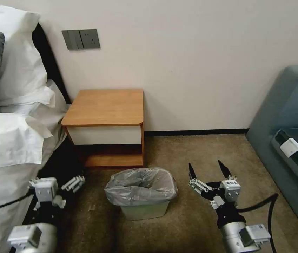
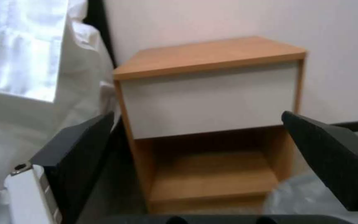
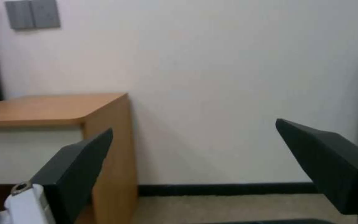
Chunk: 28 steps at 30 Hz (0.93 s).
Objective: Pick up the garbage bag from the table and place it over the trash can.
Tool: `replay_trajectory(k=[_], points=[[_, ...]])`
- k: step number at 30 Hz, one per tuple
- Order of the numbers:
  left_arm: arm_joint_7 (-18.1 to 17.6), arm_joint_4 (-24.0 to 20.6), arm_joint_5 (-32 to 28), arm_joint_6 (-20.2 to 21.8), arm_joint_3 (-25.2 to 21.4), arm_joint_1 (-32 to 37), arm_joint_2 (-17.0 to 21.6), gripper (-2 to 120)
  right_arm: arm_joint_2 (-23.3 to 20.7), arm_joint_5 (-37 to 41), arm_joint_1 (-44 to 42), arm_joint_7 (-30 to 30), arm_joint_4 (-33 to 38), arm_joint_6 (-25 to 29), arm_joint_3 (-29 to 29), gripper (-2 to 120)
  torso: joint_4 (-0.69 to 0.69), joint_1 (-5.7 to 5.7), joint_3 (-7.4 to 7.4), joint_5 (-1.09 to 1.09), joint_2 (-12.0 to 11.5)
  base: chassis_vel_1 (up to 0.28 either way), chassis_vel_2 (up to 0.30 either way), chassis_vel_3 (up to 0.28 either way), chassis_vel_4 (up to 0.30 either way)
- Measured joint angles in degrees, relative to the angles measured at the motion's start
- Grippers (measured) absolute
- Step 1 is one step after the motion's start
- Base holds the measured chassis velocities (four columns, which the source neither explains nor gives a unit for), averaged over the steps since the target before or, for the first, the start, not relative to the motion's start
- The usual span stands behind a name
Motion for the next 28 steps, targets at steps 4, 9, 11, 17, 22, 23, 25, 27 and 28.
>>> replay_trajectory(k=[4,9,11,17,22,23,25,27,28], points=[[0.40,0.12,0.41,-3.30,0.09,2.99,-0.69,100,0.33,-0.18,-2.44,-0.78,0.48,2.57,2.27,100,0.00,0.00,0.00,0.00,0.00,0.000,0.000,0.000,0.000],[0.41,-1.36,0.09,-5.96,0.80,7.00,-1.90,100,-0.15,1.84,-7.53,-1.25,1.43,6.12,3.83,100,0.00,0.00,0.00,0.00,0.00,0.000,0.000,0.000,0.000],[0.26,-1.65,-0.19,-7.67,1.21,8.53,-1.94,100,0.04,1.64,-9.00,-1.13,1.55,7.54,3.36,100,0.00,0.00,0.00,0.01,0.00,0.000,0.000,0.000,0.000],[-0.51,-1.74,0.67,-9.56,1.37,9.15,-1.94,100,0.53,0.85,-10.41,0.17,1.76,8.91,1.96,100,-0.01,0.00,0.00,0.00,0.00,0.000,0.000,0.000,0.000],[-0.72,-1.81,0.89,-9.56,1.40,9.04,-1.95,100,0.57,0.78,-10.43,0.36,1.80,8.91,1.82,100,0.00,0.00,0.00,0.00,0.00,0.000,0.000,0.000,0.000],[-0.73,-1.81,0.90,-9.56,1.40,9.01,-1.96,100,0.57,0.77,-10.41,0.37,1.80,8.91,1.80,100,0.00,0.00,0.00,0.00,0.00,0.000,0.000,0.000,0.000],[-0.74,-1.81,0.91,-9.55,1.41,8.98,-1.96,100,0.57,0.77,-10.40,0.38,1.80,8.91,1.79,100,0.00,0.00,0.00,0.00,-0.01,0.000,0.000,0.000,0.000],[-0.76,-1.81,0.91,-9.51,1.42,8.94,-1.96,100,0.56,0.77,-10.36,0.39,1.80,8.86,1.78,100,0.00,0.00,0.00,0.00,-0.01,0.000,0.000,0.000,0.000],[-0.77,-1.81,0.92,-9.49,1.42,8.92,-1.96,100,0.55,0.77,-10.34,0.40,1.80,8.85,1.78,100,0.00,0.00,0.00,0.00,0.00,0.000,0.000,0.000,0.000]])
